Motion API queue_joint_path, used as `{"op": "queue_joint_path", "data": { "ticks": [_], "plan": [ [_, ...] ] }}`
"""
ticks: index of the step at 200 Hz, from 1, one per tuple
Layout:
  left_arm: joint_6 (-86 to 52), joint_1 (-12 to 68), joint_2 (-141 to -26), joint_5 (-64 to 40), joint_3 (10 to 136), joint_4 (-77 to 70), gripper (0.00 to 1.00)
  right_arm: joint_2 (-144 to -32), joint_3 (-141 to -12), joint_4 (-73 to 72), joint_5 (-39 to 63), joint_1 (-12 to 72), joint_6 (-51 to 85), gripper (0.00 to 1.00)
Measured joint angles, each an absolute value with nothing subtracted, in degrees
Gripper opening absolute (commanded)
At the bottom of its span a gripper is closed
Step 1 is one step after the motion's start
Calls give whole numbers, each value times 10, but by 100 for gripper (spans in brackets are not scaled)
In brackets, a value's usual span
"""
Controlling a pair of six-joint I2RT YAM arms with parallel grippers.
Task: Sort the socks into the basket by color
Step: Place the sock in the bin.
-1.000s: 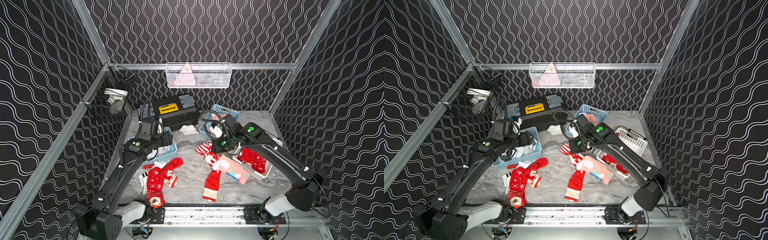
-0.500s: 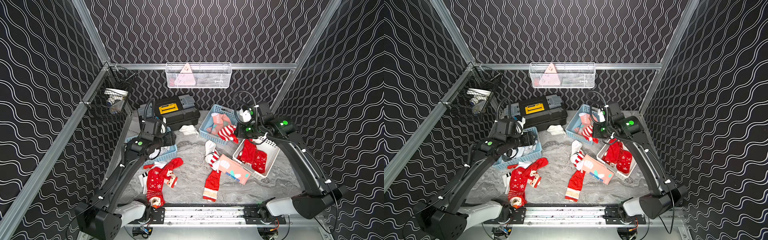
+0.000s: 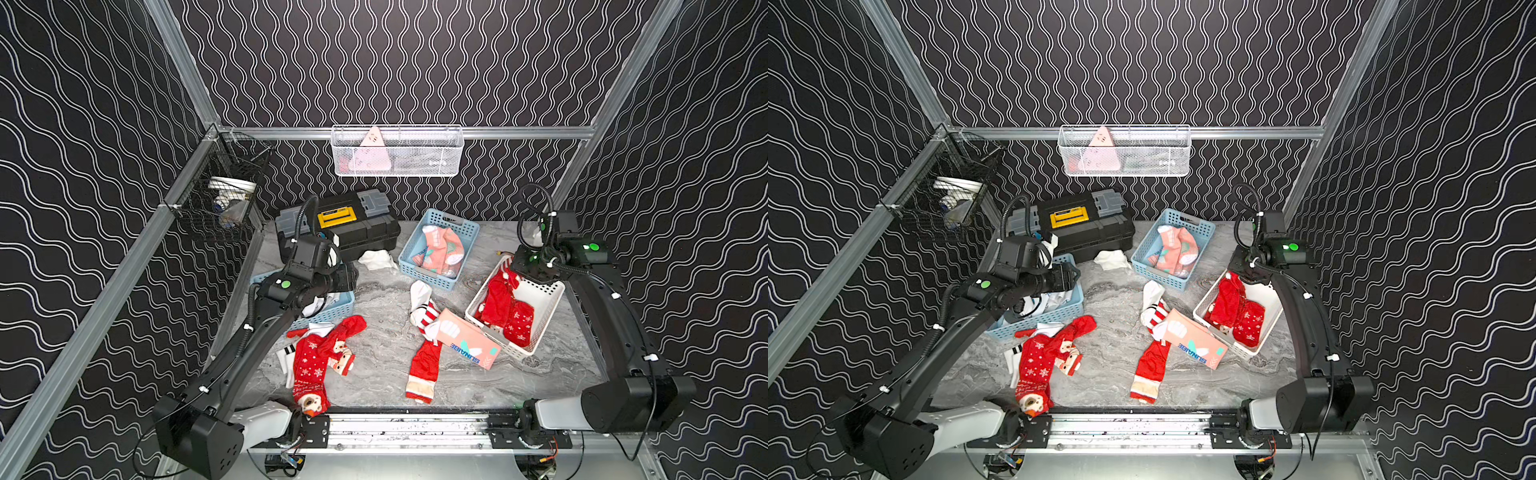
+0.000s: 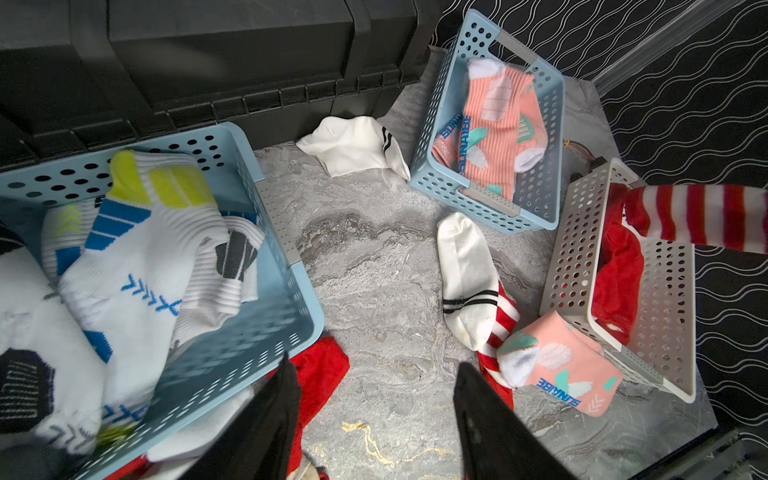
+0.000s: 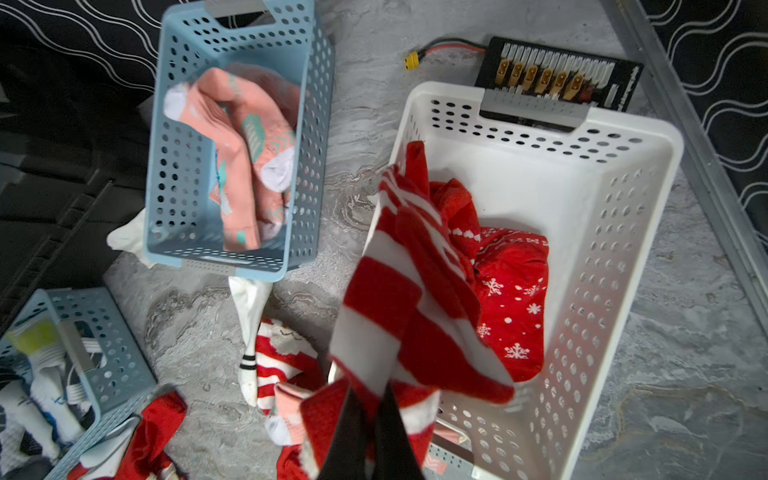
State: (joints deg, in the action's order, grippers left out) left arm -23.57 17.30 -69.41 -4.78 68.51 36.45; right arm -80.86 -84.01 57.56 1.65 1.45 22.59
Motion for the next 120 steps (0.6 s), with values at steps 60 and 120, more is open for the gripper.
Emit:
{"op": "queue_joint_path", "data": {
  "ticks": [60,120],
  "plan": [
    [-223,175,-702,-54,696,365,64,-839,-706,493,17,-25,257,0],
    [-222,175,-698,-57,691,365,64,-865,-617,451,22,-38,278,0]
  ]
}}
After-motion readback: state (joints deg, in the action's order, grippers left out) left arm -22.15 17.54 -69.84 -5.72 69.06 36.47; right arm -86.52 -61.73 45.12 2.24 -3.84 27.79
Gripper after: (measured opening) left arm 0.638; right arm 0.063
